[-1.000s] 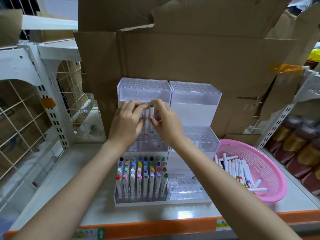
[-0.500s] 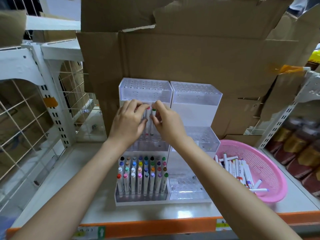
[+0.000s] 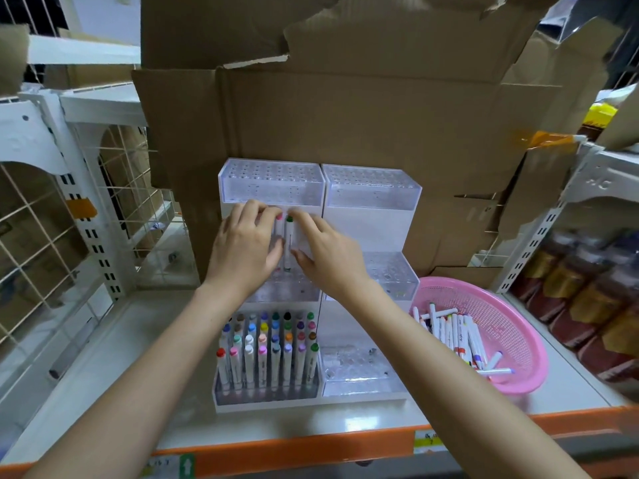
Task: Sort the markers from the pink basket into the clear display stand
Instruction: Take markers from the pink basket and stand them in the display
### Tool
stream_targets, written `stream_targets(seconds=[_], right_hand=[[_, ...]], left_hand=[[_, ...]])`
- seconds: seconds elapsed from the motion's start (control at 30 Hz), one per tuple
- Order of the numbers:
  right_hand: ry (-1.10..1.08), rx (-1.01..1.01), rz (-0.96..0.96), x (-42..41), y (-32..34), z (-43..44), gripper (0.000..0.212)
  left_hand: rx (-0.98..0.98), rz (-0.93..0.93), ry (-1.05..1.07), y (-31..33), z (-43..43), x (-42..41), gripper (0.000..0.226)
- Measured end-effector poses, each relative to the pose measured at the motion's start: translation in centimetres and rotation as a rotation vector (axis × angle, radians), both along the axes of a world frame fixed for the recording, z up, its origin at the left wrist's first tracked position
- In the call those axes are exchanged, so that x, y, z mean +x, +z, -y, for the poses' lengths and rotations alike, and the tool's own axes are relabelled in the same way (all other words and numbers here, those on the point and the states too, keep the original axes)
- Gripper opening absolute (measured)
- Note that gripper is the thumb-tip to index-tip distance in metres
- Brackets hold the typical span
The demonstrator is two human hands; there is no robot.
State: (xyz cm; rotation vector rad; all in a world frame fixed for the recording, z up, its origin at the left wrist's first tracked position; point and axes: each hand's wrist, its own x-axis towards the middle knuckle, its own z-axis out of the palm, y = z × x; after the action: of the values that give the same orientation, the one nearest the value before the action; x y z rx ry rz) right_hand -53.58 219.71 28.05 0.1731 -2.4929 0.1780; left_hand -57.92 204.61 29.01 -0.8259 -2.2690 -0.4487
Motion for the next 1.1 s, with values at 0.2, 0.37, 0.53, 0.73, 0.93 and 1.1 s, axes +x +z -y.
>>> stream_targets(seconds=[0.2, 0.37, 0.53, 0.73, 0.93, 1.1], right_hand=[[-0.084, -0.012, 0.007, 3.4, 0.0, -3.4, 0.055], [-0.224, 0.030, 0.016, 8.0, -1.5, -9.1, 0.038], [-0.343, -0.024, 0.133, 13.5, -3.9, -15.6, 0.033], [-0.467, -0.080, 0.402, 17.5, -8.1, -21.0, 0.037], [-0.492, -0.146, 0.555, 17.7, -9.6, -23.7, 0.045], [-0.529, -0.144, 0.653, 16.0, -10.1, -25.0, 0.035]], left_hand=[[-0.093, -0.104, -0.045, -0.3, -3.3, 2.9, 0.044], [-0.105, -0.082, -0.210, -2.1, -9.0, 6.2, 0.033], [-0.118, 0.004, -0.391, -3.7, -15.8, 10.0, 0.035], [-0.208, 0.103, -0.515, -6.8, -22.9, 12.8, 0.030], [-0.439, 0.365, -0.396, -10.4, -26.7, 12.4, 0.046], [-0.524, 0.489, -0.251, -12.4, -28.4, 11.1, 0.059]])
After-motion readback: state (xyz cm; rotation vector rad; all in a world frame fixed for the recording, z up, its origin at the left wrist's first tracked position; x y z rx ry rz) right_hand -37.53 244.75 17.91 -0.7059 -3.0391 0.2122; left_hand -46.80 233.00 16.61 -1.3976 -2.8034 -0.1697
